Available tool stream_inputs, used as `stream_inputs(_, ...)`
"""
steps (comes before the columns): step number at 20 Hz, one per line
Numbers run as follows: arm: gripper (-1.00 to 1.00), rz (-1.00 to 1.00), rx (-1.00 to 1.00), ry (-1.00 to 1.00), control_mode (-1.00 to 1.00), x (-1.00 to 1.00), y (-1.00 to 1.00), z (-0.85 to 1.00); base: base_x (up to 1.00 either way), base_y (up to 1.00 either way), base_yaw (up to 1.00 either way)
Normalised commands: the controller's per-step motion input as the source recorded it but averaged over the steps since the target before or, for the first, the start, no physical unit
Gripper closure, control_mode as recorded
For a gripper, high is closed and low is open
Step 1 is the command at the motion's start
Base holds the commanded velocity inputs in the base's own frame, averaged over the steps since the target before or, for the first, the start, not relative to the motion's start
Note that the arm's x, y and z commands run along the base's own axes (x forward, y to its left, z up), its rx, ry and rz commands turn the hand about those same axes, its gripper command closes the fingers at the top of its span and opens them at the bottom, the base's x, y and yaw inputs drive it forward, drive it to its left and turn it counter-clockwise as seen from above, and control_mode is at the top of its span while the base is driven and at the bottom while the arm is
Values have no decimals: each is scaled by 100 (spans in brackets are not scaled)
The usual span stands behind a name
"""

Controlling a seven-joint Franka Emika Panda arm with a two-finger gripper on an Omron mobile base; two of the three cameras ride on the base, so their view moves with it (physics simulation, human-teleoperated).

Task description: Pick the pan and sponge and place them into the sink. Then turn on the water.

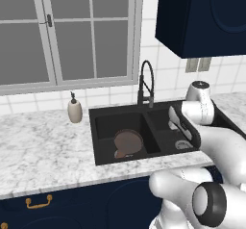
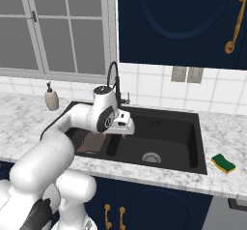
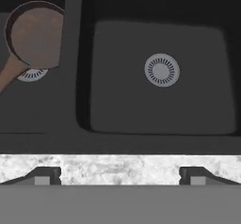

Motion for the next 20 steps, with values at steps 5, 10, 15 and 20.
stream_inputs(5,-100,0,-7,13,-100,24,-100,-3,0,0,0)
stream_inputs(10,-100,0,-1,15,-100,61,-100,-28,0,0,0)
stream_inputs(15,-100,0,0,17,-100,85,-100,-45,0,0,0)
stream_inputs(20,-100,0,0,9,-100,66,-66,-19,0,0,0)
